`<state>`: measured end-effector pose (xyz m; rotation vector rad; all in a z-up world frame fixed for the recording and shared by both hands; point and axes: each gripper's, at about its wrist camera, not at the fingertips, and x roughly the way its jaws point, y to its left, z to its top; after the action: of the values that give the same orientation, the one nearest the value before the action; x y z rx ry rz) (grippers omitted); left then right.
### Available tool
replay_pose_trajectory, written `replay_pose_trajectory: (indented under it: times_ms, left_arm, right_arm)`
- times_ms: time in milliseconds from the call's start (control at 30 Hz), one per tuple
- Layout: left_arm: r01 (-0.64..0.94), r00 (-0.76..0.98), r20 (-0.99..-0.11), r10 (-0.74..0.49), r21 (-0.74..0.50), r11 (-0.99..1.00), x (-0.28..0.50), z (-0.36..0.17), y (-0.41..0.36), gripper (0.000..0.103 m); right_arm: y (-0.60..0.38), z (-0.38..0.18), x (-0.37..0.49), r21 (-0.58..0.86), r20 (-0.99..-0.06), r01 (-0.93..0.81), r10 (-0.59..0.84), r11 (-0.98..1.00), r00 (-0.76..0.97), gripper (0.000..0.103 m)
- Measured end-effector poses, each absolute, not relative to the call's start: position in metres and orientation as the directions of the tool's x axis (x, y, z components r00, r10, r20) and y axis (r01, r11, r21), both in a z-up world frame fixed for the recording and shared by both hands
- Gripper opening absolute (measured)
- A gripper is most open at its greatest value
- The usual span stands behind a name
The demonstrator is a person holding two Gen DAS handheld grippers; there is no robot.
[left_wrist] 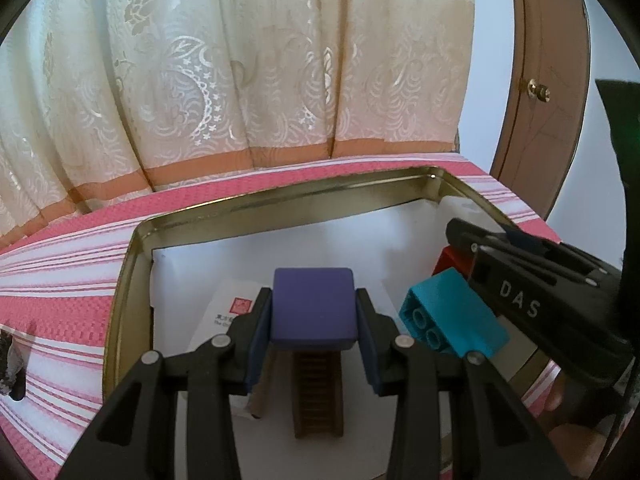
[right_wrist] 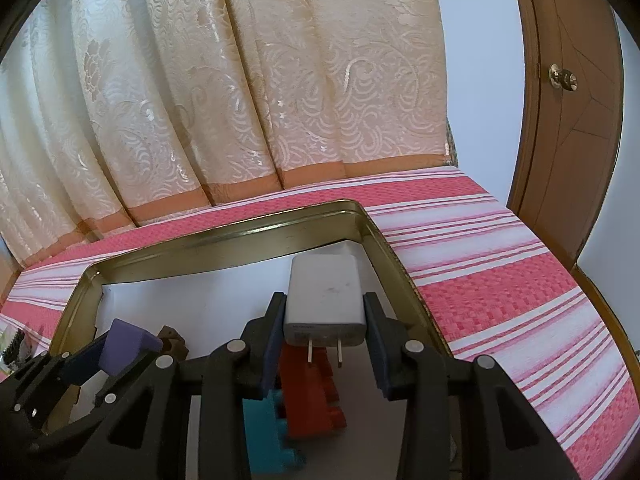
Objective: Organize rigid objects
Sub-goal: 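Open both grippers to drop the purple cube and charger plug in the tray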
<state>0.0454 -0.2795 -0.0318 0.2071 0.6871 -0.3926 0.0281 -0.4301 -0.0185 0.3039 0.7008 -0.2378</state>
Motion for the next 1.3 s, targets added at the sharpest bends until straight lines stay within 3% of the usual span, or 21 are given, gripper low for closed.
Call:
replay_pose_trajectory:
  times_ms: [167,233,300,367,467,733,1033,1300]
  left_arm:
    - [0.398,0.714,-0.653,-0.252,0.082,0.914,0.044,-0.033,-0.283,0.039]
    - [0.405,0.717,-0.643,-0.269,0.070,0.912,0.042,-0.032,-0.281,0.055]
    - [0.413,0.727,-0.623,-0.288,0.062,0.909,0.037,-0.029,-0.280,0.084]
    - [0.413,0.750,-0.592,-0.294,0.073,0.908,0.029,-0.025,-0.279,0.103]
    - [0.416,0.771,-0.559,-0.305,0.081,0.906,0.021,-0.021,-0.275,0.103]
    - [0.378,0.789,-0.528,-0.314,0.015,0.926,0.022,-0.012,-0.238,0.103]
    - [0.260,0.890,-0.403,-0.212,0.067,0.963,0.015,0.001,-0.193,0.103]
    - [0.237,0.910,-0.371,-0.187,0.096,0.967,0.012,0.000,-0.181,0.103]
  right_arm:
    - [-0.430,-0.018,0.027,0.209,-0.653,0.317,-0.109,0.925,0.749,0.042]
    - [-0.431,-0.013,0.021,0.216,-0.631,0.337,-0.133,0.917,0.765,0.054]
    - [-0.433,-0.007,0.013,0.231,-0.595,0.353,-0.155,0.907,0.789,0.086]
    - [-0.437,0.000,0.001,0.257,-0.532,0.375,-0.194,0.891,0.824,0.092]
    - [-0.443,0.006,-0.010,0.292,-0.482,0.386,-0.214,0.875,0.850,0.092]
    - [-0.447,0.007,-0.013,0.333,-0.464,0.393,-0.214,0.857,0.860,0.092]
    - [-0.430,0.024,-0.045,0.273,-0.321,0.469,-0.380,0.840,0.867,0.092]
    - [-0.413,0.023,-0.046,0.226,-0.347,0.515,-0.426,0.827,0.836,0.092]
